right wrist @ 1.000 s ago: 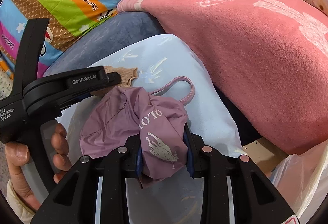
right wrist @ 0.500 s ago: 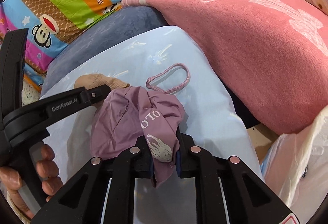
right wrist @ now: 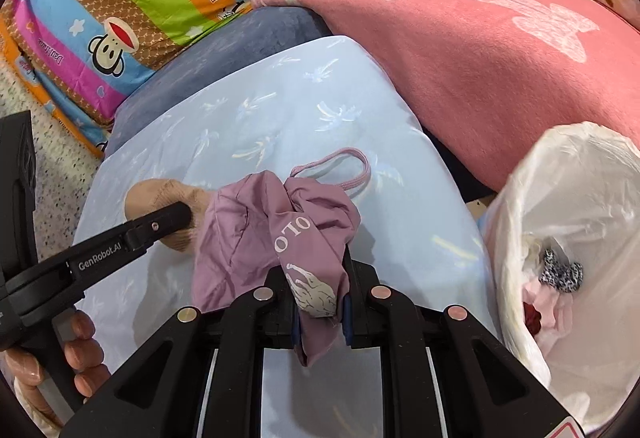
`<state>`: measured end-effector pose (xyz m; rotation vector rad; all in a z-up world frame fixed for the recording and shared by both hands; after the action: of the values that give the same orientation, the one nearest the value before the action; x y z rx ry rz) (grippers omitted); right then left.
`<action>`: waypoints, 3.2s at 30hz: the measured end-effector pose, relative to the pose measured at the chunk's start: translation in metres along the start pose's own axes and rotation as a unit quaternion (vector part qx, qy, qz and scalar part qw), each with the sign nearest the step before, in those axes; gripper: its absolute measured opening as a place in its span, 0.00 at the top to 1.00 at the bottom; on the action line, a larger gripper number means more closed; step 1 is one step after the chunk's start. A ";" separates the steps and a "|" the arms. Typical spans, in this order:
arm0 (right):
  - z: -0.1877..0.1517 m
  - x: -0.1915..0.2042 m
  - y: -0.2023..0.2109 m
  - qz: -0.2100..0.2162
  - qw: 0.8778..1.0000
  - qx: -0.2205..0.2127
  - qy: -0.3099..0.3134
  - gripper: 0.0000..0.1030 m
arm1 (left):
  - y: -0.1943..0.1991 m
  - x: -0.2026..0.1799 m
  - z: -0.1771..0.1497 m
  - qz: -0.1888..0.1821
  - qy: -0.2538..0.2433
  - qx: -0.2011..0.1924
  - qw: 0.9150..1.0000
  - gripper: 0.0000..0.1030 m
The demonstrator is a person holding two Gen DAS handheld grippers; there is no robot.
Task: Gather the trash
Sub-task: 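Carry the beige glove and lilac cap over the white bin and open both grippers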
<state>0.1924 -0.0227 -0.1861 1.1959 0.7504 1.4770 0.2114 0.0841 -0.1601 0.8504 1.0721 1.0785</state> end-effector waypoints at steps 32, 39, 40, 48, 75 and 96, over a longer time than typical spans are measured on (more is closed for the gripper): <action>-0.044 -0.083 0.180 -0.023 0.987 -0.144 -0.064 0.87 | 0.079 -0.129 -0.062 -0.012 -0.139 -0.071 0.988 0.75; -0.049 -0.110 0.192 -0.028 0.984 -0.155 -0.086 0.87 | 0.077 -0.154 -0.069 -0.017 -0.162 -0.069 0.984 0.75; -0.049 -0.112 0.193 -0.029 0.984 -0.155 -0.088 0.87 | 0.077 -0.157 -0.070 -0.018 -0.164 -0.069 0.984 0.75; -0.056 -0.137 0.203 -0.034 0.980 -0.163 -0.108 0.87 | 0.072 -0.181 -0.077 -0.021 -0.184 -0.062 0.981 0.75; -0.066 -0.219 0.233 -0.055 0.963 -0.193 -0.178 0.87 | 0.048 -0.278 -0.078 -0.063 -0.265 -0.039 0.961 0.50; -0.035 -0.189 0.221 -0.039 0.971 -0.191 -0.139 0.81 | 0.055 -0.231 -0.061 -0.025 -0.211 -0.067 0.975 0.29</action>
<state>0.0779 -0.2561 -0.0504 1.0331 0.2994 1.2825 0.1137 -0.1208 -0.0681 0.8892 0.6550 0.8654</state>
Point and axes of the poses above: each gripper's, at about its wrist camera, not at the fingertips, and y roughly against the way its jaws point, x to its left, z to its top, the point moved 9 cm from there along -y, roughly the way its jaws point, and after that the axes turned 15 degrees about x, right-handed, at the moved point
